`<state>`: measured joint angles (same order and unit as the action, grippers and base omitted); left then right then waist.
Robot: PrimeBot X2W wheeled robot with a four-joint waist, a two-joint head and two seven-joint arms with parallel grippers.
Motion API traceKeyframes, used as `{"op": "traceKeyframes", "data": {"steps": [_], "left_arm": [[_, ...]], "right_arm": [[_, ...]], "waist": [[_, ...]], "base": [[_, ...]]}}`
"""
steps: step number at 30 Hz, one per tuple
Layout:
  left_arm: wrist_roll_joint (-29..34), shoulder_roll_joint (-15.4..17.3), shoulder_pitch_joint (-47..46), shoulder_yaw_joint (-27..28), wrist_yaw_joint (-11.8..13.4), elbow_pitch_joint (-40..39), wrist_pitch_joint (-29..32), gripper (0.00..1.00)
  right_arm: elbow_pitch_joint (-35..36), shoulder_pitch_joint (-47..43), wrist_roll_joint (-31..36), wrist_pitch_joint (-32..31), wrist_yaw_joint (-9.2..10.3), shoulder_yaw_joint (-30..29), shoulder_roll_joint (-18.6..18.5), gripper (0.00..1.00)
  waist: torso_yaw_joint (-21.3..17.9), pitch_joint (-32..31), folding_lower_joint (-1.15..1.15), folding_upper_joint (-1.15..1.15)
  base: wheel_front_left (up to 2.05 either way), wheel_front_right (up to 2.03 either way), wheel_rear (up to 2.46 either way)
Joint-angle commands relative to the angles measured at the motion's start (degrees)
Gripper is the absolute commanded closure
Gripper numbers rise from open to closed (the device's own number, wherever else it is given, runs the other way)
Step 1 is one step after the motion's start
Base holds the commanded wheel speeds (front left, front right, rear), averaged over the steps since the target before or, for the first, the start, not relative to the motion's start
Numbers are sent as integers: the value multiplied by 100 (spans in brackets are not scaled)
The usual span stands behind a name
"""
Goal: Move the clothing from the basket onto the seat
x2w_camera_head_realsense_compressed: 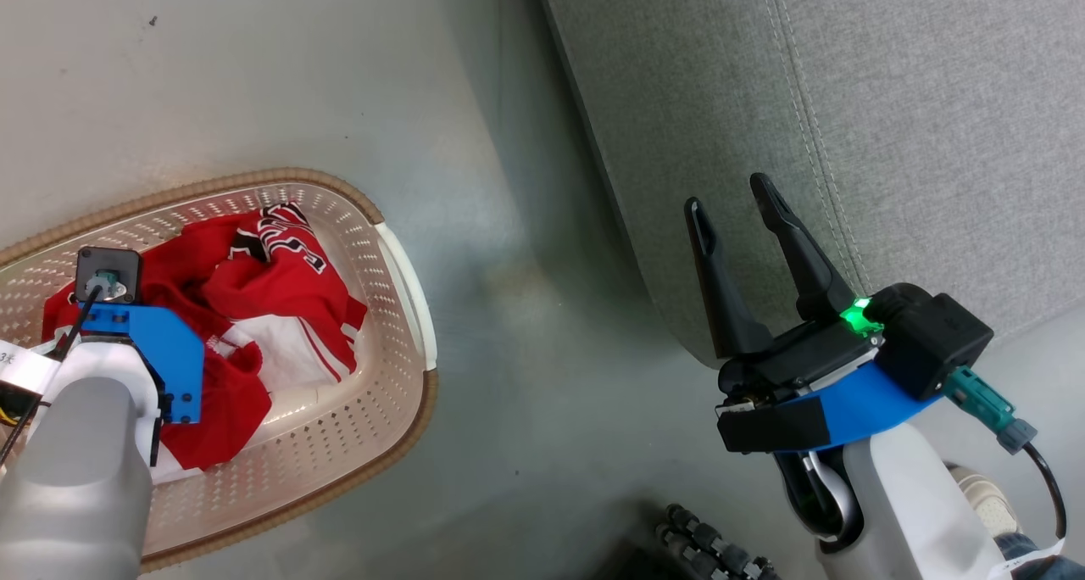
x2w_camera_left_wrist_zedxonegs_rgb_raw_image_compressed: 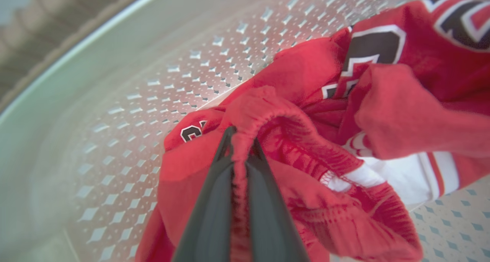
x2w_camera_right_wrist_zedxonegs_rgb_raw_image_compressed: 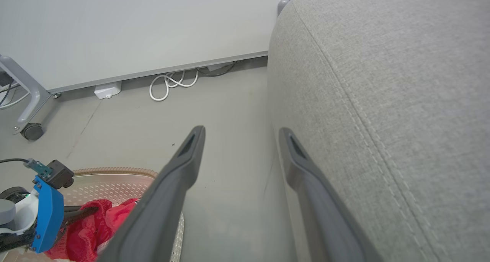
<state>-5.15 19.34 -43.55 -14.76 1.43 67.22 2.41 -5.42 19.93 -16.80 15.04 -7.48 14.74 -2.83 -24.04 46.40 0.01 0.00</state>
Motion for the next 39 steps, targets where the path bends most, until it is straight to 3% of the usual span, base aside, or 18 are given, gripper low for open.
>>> {"op": "traceKeyframes", "data": {"steps": [1,13,23,33,39], "left_arm": [[-50,-14,-85,24,-30,31,-41,100],[-432,-646,126,113,-88,130,-243,100],[-633,-1251,464,-45,-548,192,-631,100],[-762,-1565,630,-405,-841,46,-993,100],[-1092,-1642,661,-737,-895,-350,-1021,100]], "right_arm": [[-4,90,5,21,-3,-15,-10,0],[-181,49,213,21,-3,-206,-12,0],[-454,-196,645,20,-3,-454,-15,0],[-722,-564,799,20,-3,-495,-14,0],[-893,-763,780,20,-3,-401,-14,0]], "waist": [[26,-28,-1,0],[443,-743,-1,0],[1085,-1975,-1,0],[1565,-3041,-1,0],[1679,-3541,-1,0]], "base": [[0,0,0],[0,0,0],[0,0,0],[0,0,0],[0,0,0]]}}
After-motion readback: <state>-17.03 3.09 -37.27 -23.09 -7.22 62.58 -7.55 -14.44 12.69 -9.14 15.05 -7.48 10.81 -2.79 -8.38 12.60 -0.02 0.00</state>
